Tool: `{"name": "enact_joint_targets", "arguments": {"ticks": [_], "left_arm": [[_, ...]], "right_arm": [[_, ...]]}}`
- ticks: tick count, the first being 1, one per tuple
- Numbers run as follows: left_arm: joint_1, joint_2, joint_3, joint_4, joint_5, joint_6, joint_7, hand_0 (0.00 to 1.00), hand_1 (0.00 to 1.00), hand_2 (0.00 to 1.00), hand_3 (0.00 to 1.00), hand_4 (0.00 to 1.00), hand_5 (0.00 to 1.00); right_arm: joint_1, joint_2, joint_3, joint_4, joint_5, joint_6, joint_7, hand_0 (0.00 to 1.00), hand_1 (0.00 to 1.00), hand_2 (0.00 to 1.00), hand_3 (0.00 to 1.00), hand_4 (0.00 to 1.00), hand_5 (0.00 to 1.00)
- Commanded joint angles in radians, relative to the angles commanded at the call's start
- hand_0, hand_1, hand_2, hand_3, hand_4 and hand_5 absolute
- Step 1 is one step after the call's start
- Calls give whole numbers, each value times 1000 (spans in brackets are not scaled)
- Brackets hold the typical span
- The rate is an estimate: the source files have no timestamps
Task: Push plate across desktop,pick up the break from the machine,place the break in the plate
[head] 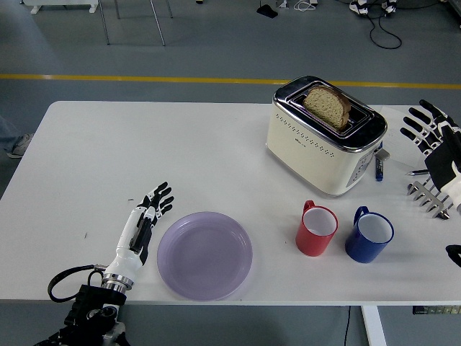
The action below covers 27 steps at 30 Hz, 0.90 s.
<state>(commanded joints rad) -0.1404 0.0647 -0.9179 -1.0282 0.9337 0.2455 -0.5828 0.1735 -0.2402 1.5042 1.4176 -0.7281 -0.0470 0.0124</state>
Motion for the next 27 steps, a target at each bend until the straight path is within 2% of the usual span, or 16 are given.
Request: {"name": "enact_joint_targets", "arguments": {"ticks": [6, 9, 13, 17, 22, 25, 26, 27], "left_arm": [[0, 2, -26, -13, 8, 13, -4, 841, 866, 933, 904, 550, 998], [4, 3, -47, -28, 22, 32, -4, 832, 866, 930, 897, 548, 998], [25, 7, -90, -69, 57, 67, 11, 832, 866, 930, 897, 548, 998], [49, 18, -131, -113, 80, 77, 31, 825, 859, 926, 890, 538, 998], [87, 37, -198, -174, 104, 81, 55, 818, 856, 923, 888, 532, 987], [119, 57, -243, -215, 119, 84, 73, 818, 856, 923, 888, 532, 987], [126, 63, -255, -224, 122, 84, 76, 811, 842, 918, 887, 534, 986], [132, 68, -263, -232, 124, 85, 78, 811, 842, 918, 887, 534, 986]], "right_arm": [[8, -2, 4, 5, 0, 0, 0, 826, 763, 736, 760, 480, 548], [15, -6, 4, 9, 0, -1, -1, 826, 763, 736, 760, 478, 548], [24, -21, -9, 19, -3, -2, -2, 826, 763, 736, 760, 478, 548], [42, -39, -23, 18, -8, -5, -3, 826, 762, 736, 761, 478, 547], [85, -77, -52, 11, -59, -16, -2, 830, 764, 742, 761, 479, 542], [135, -118, -94, -2, -122, -27, -1, 830, 764, 742, 761, 479, 542], [154, -128, -108, -5, -150, -30, -1, 865, 802, 803, 816, 518, 492], [168, -137, -119, -9, -179, -32, -1, 865, 802, 803, 816, 518, 492]]}}
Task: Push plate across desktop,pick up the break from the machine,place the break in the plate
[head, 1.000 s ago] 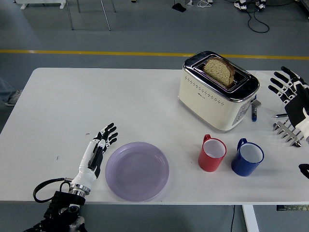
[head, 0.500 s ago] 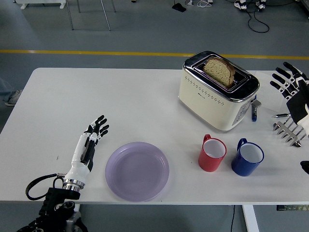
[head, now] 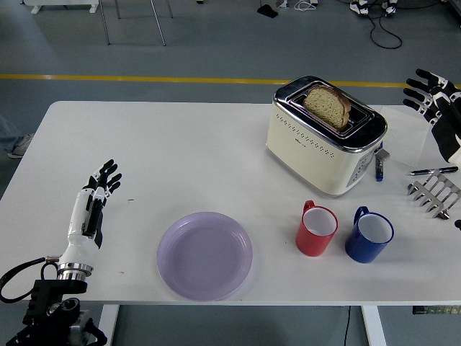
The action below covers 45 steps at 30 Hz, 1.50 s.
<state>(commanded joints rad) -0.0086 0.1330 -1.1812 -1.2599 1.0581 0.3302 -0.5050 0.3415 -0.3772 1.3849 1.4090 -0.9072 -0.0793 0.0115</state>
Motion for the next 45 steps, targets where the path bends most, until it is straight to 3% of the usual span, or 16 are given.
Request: {"name": "enact_joint_targets", "arguments": {"ticks": [4, 5, 10, 11, 12, 16, 17, 22, 28, 29, 34, 35, 36, 40, 41, 45], "left_arm": [[27, 23, -47, -36, 9, 0, 5, 811, 842, 918, 887, 534, 986], [30, 24, -55, -39, 10, 0, 6, 811, 843, 915, 885, 534, 994], [35, 17, -98, -50, 17, 2, 8, 811, 843, 915, 885, 534, 994], [35, 14, -103, -52, 18, 2, 9, 807, 843, 914, 879, 524, 965], [35, 14, -105, -53, 18, 2, 9, 807, 843, 914, 879, 524, 965], [37, 6, -114, -55, 18, 2, 10, 807, 843, 914, 879, 524, 965], [37, 5, -114, -56, 17, 2, 10, 808, 842, 913, 878, 509, 937], [37, 4, -118, -61, 15, 3, 11, 808, 842, 913, 878, 509, 937], [31, -1, -126, -64, 13, 4, 10, 806, 839, 910, 878, 506, 924], [30, -1, -127, -64, 13, 4, 10, 805, 837, 908, 877, 507, 919], [29, 1, -121, -61, 10, 4, 11, 805, 837, 908, 877, 507, 919], [30, 0, -121, -61, 8, 5, 11, 805, 835, 909, 877, 506, 919], [30, -1, -123, -61, 7, 5, 10, 805, 835, 909, 877, 506, 919], [29, -3, -125, -61, 6, 5, 10, 805, 835, 909, 877, 506, 919], [29, -3, -125, -60, 6, 5, 10, 803, 837, 908, 876, 505, 916], [21, -5, -131, -64, 3, 4, 9, 803, 837, 908, 876, 505, 916]], "right_arm": [[103, -47, -87, -38, -158, -15, -4, 865, 802, 803, 816, 518, 492], [124, -54, -106, -47, -195, -17, -7, 904, 829, 867, 859, 653, 405], [257, -85, -234, -128, -384, -4, -46, 904, 829, 867, 859, 653, 405], [292, -87, -269, -155, -421, 0, -57, 960, 890, 936, 934, 739, 359], [318, -88, -294, -170, -453, 2, -61, 960, 890, 936, 934, 739, 359], [446, -64, -408, -273, -548, 14, -81, 960, 890, 936, 934, 739, 359], [477, -50, -434, -305, -572, 16, -89, 975, 909, 945, 953, 776, 321], [613, 9, -537, -458, -643, 29, -112, 975, 909, 945, 953, 776, 321], [728, 85, -632, -631, -631, 40, -113, 982, 914, 937, 954, 803, 294], [737, 92, -643, -654, -628, 40, -113, 968, 898, 898, 926, 810, 281], [787, 142, -715, -776, -581, 44, -108, 968, 898, 898, 926, 810, 281], [793, 155, -728, -800, -558, 51, -107, 894, 838, 826, 877, 816, 284], [797, 163, -738, -817, -538, 56, -108, 894, 838, 826, 877, 816, 284], [808, 181, -768, -851, -515, 67, -112, 894, 838, 826, 877, 816, 284], [810, 184, -774, -856, -512, 69, -113, 842, 783, 742, 839, 806, 290], [825, 201, -823, -888, -498, 76, -125, 842, 783, 742, 839, 806, 290]]}}
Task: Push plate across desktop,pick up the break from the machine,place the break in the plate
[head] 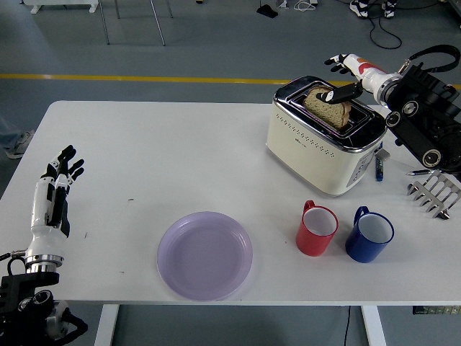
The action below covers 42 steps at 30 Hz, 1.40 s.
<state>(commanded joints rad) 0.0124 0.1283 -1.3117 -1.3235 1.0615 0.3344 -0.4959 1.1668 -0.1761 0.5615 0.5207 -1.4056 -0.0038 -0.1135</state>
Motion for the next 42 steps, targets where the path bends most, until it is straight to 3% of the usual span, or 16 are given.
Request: {"name": "enact_joint_targets", "arguments": {"ticks": [2, 3, 8, 9, 14, 15, 20, 21, 32, 33, 38, 39, 42], "left_arm": [[-1, 0, 1, -3, -5, -2, 0, 803, 837, 908, 876, 505, 916], [-2, 2, 3, -5, -6, -3, -1, 802, 834, 908, 876, 503, 912], [-5, -1, 0, -8, -12, -2, -2, 802, 834, 908, 876, 503, 912], [-5, -2, 0, -8, -12, -2, -2, 802, 832, 908, 875, 503, 912], [-10, 2, 9, -7, -15, -2, -2, 802, 832, 908, 875, 503, 912], [-11, 1, 9, -7, -15, -2, -2, 801, 833, 907, 875, 504, 911], [-11, -1, 8, -3, -19, 1, -10, 801, 833, 907, 875, 504, 911], [-11, -2, 7, -2, -20, 2, -11, 801, 831, 905, 874, 505, 916], [-13, -1, 5, -2, -21, 8, -16, 799, 831, 905, 871, 504, 913], [-14, 0, 6, -2, -21, 8, -16, 799, 830, 905, 870, 504, 913], [-16, -3, 2, -1, -20, 9, -16, 799, 830, 905, 870, 504, 913], [-15, -3, 2, -2, -20, 9, -16, 799, 829, 905, 870, 503, 908], [-9, -1, 0, -3, -20, 9, -16, 799, 829, 905, 870, 503, 908]], "right_arm": [[8, 11, -24, -20, 3, 2, -8, 842, 783, 742, 839, 806, 290], [13, 17, -38, -32, 12, 3, -12, 759, 728, 691, 780, 794, 294], [28, 41, -101, -69, 51, -18, -32, 759, 728, 691, 780, 794, 294], [32, 47, -113, -77, 60, -26, -35, 602, 638, 614, 703, 740, 267], [42, 69, -166, -106, 96, -71, -39, 602, 638, 614, 703, 740, 267], [43, 72, -173, -107, 96, -76, -38, 464, 552, 529, 616, 643, 175], [49, 85, -196, -101, 66, -97, -40, 464, 552, 529, 616, 643, 175], [50, 87, -201, -100, 64, -95, -42, 393, 487, 496, 535, 577, 110], [61, 106, -263, -106, 36, -84, -71, 337, 442, 475, 517, 556, 103], [61, 106, -264, -106, 36, -85, -73, 293, 415, 458, 502, 525, 89], [65, 99, -250, -95, -8, -110, -87, 293, 415, 458, 502, 525, 89], [64, 97, -243, -90, -22, -113, -89, 273, 366, 424, 466, 467, 64], [57, 82, -211, -62, -78, -121, -99, 273, 366, 424, 466, 467, 64]]}}
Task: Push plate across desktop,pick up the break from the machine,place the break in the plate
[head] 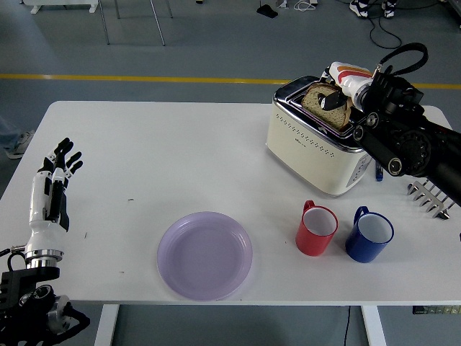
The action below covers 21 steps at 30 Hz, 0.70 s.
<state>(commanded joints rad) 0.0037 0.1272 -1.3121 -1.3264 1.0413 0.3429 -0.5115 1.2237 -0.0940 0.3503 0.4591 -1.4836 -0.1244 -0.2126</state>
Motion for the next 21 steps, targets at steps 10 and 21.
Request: {"name": "enact_joint_targets", "arguments": {"ticks": [10, 21], "left_arm": [[33, 2, -18, -10, 1, 2, 0, 799, 829, 903, 866, 501, 903], [50, 3, -12, -6, -4, 2, 0, 796, 828, 902, 865, 497, 901]], "right_arm": [[-43, -70, 209, 178, -280, -68, -31, 250, 326, 372, 435, 284, 29], [-126, -144, 456, 454, -504, -121, -71, 246, 295, 350, 413, 237, 2]]}}
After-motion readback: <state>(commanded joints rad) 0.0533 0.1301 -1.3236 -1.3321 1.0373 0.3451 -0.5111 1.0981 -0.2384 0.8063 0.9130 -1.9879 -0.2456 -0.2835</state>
